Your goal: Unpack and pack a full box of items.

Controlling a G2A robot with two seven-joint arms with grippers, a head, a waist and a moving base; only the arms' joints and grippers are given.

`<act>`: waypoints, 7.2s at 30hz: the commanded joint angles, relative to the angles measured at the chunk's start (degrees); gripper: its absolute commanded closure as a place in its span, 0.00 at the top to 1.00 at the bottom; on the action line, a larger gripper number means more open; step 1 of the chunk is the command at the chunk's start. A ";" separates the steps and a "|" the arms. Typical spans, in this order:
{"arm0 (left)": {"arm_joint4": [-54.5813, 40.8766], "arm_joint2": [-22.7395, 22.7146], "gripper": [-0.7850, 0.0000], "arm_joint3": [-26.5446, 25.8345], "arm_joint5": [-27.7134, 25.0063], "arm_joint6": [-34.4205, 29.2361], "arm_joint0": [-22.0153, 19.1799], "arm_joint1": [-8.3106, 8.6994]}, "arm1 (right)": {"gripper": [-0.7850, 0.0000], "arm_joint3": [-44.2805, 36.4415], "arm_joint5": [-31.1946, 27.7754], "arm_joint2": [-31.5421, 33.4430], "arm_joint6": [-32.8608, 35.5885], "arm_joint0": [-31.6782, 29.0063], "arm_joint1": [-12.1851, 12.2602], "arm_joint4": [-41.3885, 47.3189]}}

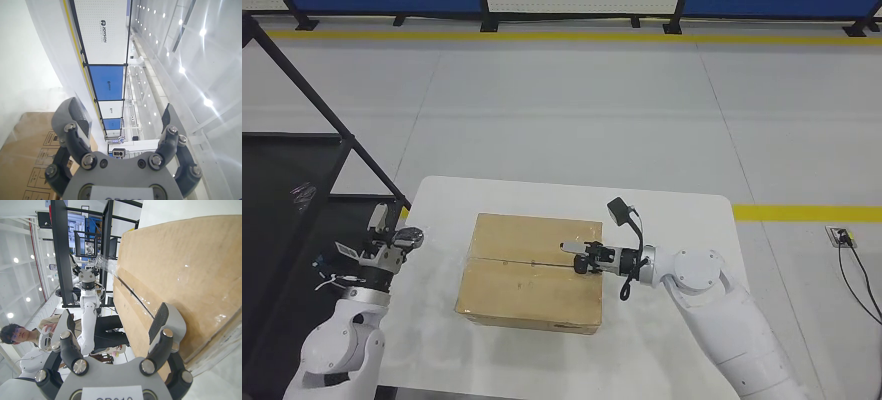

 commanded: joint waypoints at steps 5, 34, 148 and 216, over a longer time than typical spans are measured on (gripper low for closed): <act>0.47 -0.31 1.00 -3.48 0.20 0.87 1.20 -0.16 | 1.00 0.00 0.00 0.00 0.00 0.00 0.00 0.00; 8.87 1.41 1.00 -19.67 1.53 3.07 4.71 -0.91 | 1.00 -4.74 -0.27 2.35 -2.44 -4.01 0.92 -0.07; 43.09 31.82 1.00 -13.51 4.24 -2.26 -4.00 -5.99 | 1.00 -10.16 -10.54 17.26 -4.04 -20.44 7.60 9.94; 36.58 10.51 1.00 -37.12 0.38 -9.76 10.41 -5.13 | 1.00 -14.78 -9.92 15.47 -10.67 -17.90 9.00 7.14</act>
